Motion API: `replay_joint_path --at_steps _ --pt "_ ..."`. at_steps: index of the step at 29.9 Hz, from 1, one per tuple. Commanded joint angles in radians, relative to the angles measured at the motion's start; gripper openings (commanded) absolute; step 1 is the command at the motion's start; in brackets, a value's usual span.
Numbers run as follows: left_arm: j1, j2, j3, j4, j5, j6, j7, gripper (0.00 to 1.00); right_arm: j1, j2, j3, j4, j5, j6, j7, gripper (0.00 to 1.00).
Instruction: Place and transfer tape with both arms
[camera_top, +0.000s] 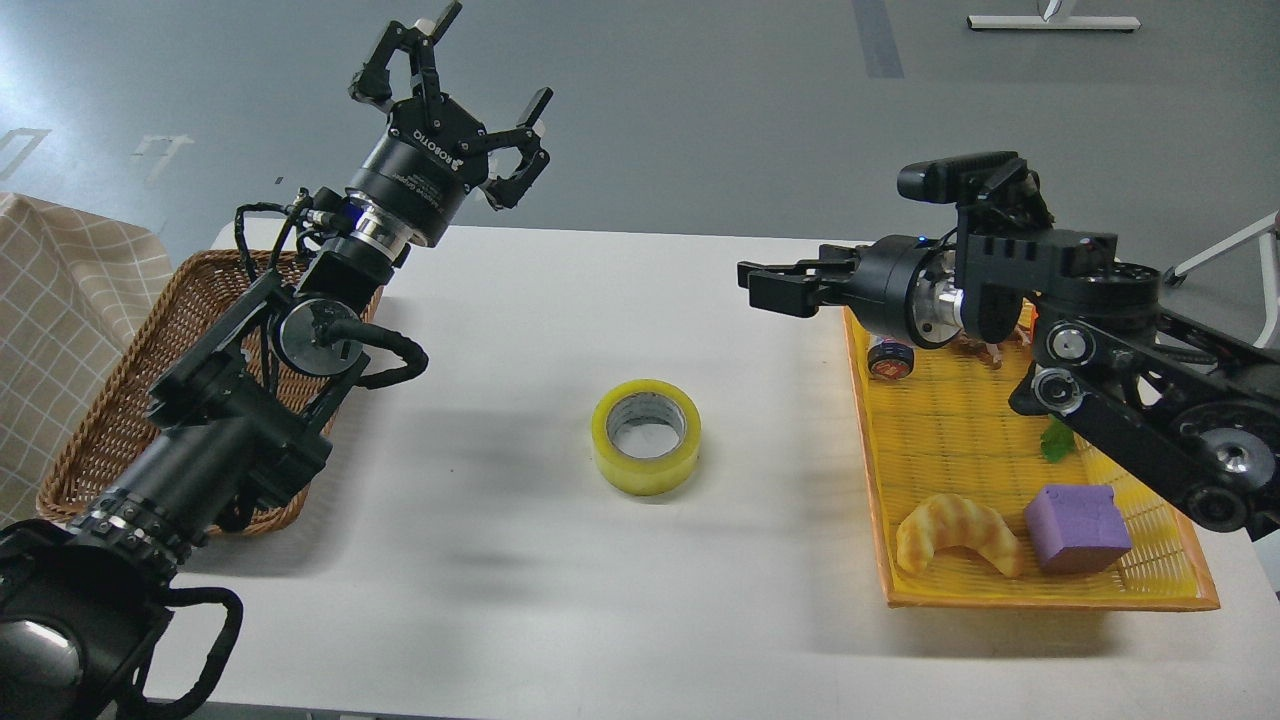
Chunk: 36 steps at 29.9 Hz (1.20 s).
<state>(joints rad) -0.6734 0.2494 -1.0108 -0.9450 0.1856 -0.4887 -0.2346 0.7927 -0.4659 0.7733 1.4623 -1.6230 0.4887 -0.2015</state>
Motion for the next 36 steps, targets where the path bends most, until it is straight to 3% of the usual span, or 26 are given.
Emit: replay_joint_path --at_steps 1,17,26,36 --pt "0.0 0.004 0.0 0.0 0.002 0.0 0.0 0.98 -0.064 -0.013 0.099 0.007 0.101 0.0 0.001 1.0" --pt "-0.002 0.025 0.003 0.0 0.005 0.0 0.001 0.98 -0.335 0.004 0.425 -0.016 0.549 0.0 0.008 1.0" --pt "-0.002 0.03 0.004 0.0 0.005 0.0 0.003 0.98 -0.371 0.177 0.641 -0.126 0.759 0.0 0.01 1.0" --pt "-0.002 0.037 0.006 0.0 0.008 0.0 0.003 0.98 -0.354 0.334 0.742 -0.16 0.968 0.0 0.008 1.0"
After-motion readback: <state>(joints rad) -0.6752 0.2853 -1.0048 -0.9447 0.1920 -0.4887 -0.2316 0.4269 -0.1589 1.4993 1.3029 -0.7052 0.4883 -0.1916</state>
